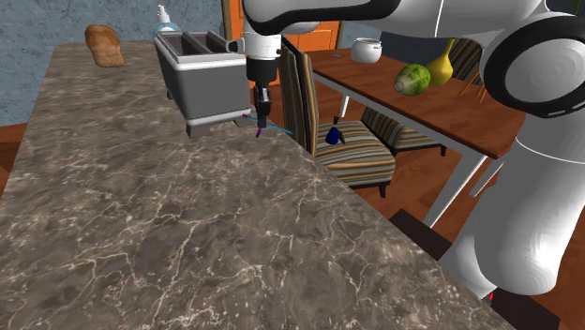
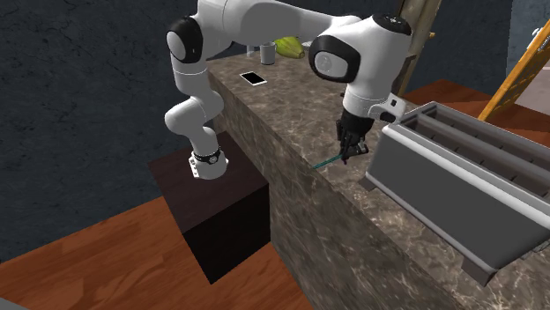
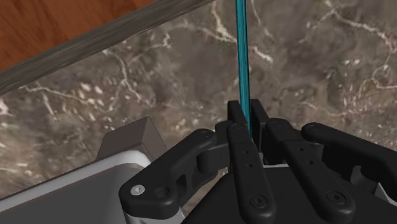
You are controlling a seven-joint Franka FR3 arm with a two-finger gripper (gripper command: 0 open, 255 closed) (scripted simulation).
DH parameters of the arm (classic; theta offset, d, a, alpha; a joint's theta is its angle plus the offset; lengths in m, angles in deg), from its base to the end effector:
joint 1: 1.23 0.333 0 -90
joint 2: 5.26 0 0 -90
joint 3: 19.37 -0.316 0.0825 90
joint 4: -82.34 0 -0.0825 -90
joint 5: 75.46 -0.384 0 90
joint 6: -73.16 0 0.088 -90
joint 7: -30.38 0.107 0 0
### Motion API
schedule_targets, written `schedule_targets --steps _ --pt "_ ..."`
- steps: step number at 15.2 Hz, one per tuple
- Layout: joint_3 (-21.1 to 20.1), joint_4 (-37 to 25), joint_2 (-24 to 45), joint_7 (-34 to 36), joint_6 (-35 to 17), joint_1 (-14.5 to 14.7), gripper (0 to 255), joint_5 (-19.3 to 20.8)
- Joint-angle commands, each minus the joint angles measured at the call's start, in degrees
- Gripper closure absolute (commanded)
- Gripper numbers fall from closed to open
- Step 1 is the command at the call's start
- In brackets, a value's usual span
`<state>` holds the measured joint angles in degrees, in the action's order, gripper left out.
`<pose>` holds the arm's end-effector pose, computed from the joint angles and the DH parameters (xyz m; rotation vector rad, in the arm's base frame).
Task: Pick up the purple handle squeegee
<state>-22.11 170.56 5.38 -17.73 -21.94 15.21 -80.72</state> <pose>0.5762 0.2075 0.5388 -2.5304 -1.6628 0.0581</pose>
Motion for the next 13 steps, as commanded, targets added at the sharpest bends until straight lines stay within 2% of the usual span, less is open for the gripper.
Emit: schedule_targets --steps 1,11,13 --pt "-0.1 -0.7 0.8 0.0 4.1 0.0 255 0.0" --pt "-0.1 -10.5 2.3 0.7 12.3 0.0 255 0.0" --pt "-0.1 -10.6 2.3 0.7 12.4 0.0 255 0.0"
